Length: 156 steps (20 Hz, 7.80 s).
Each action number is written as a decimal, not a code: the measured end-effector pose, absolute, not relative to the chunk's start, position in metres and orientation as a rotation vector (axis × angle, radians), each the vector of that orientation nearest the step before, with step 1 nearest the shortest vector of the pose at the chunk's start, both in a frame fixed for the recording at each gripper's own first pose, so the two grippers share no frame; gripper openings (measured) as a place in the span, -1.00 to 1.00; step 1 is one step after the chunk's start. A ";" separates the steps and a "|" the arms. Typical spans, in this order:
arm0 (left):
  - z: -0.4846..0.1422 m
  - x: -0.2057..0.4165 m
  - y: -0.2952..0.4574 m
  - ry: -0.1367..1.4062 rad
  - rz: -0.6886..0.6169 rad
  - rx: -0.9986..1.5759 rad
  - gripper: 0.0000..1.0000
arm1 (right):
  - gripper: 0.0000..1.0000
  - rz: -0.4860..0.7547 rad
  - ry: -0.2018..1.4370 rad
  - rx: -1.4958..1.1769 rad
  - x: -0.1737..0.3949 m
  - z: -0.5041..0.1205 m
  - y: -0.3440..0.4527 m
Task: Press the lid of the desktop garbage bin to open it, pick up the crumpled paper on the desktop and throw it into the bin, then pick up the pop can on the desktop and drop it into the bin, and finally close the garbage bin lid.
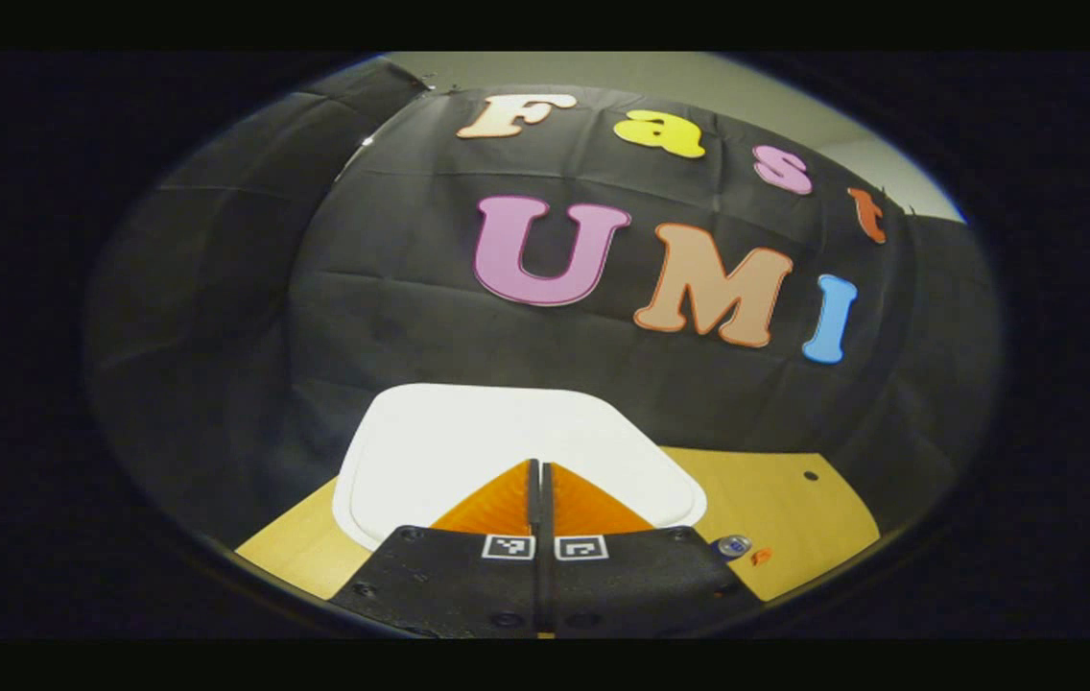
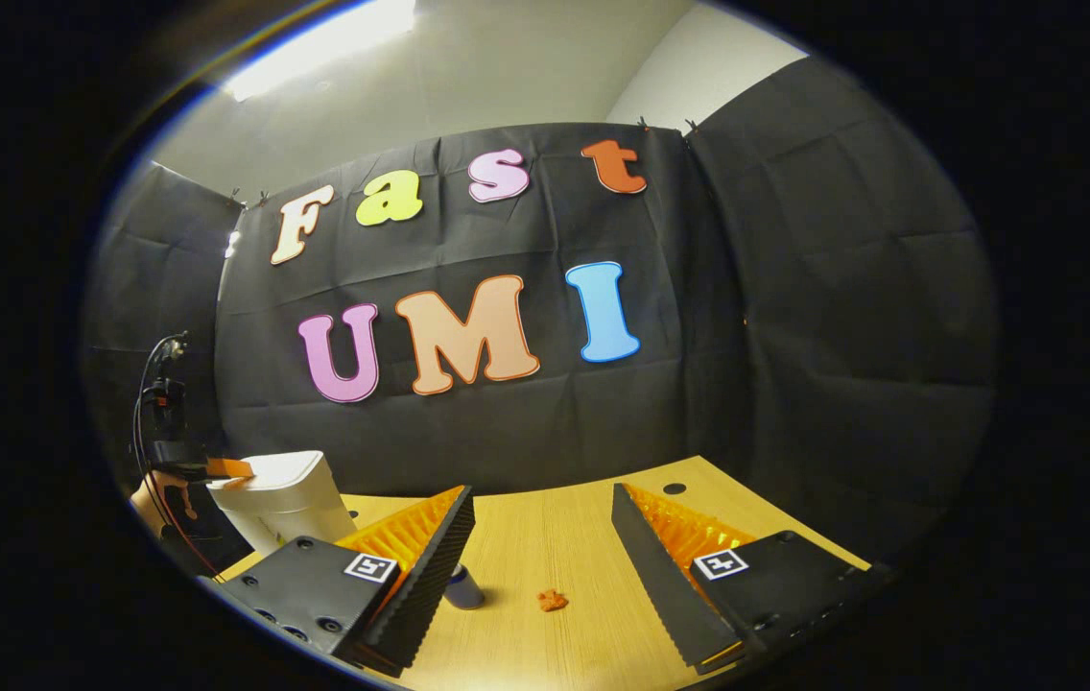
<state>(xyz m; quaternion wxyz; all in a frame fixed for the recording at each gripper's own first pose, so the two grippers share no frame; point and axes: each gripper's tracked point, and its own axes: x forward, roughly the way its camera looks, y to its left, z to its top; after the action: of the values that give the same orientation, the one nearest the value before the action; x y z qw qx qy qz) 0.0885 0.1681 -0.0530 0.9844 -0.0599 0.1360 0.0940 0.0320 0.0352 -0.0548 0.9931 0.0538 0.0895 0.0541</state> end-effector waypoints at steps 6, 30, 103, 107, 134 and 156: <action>-0.047 0.086 0.170 0.277 0.203 0.048 -1.00 | 0.92 0.173 0.171 0.076 0.026 -0.050 0.058; 0.047 -0.047 0.050 -0.134 0.130 0.134 0.82 | 0.94 0.210 0.544 0.100 0.144 -0.263 0.058; -0.327 0.127 -0.072 0.526 -0.111 0.041 0.91 | 0.90 -0.055 0.127 0.207 0.079 0.014 -0.068; -0.329 0.127 -0.073 0.525 -0.097 0.067 0.57 | 0.91 -0.076 0.145 0.180 0.070 0.012 -0.079; -0.029 0.128 0.163 0.253 0.206 -0.021 0.62 | 0.91 -0.048 0.263 0.248 0.084 -0.020 -0.106; 0.129 0.229 0.236 0.233 0.217 0.085 0.87 | 0.92 -0.130 0.224 0.279 0.065 -0.015 -0.137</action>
<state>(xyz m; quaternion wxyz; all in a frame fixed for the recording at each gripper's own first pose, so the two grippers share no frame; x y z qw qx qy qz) 0.2286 0.2360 0.1290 0.9865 0.0424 0.1158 0.1082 0.0651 -0.1372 -0.0148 0.9819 0.1384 0.1115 -0.0648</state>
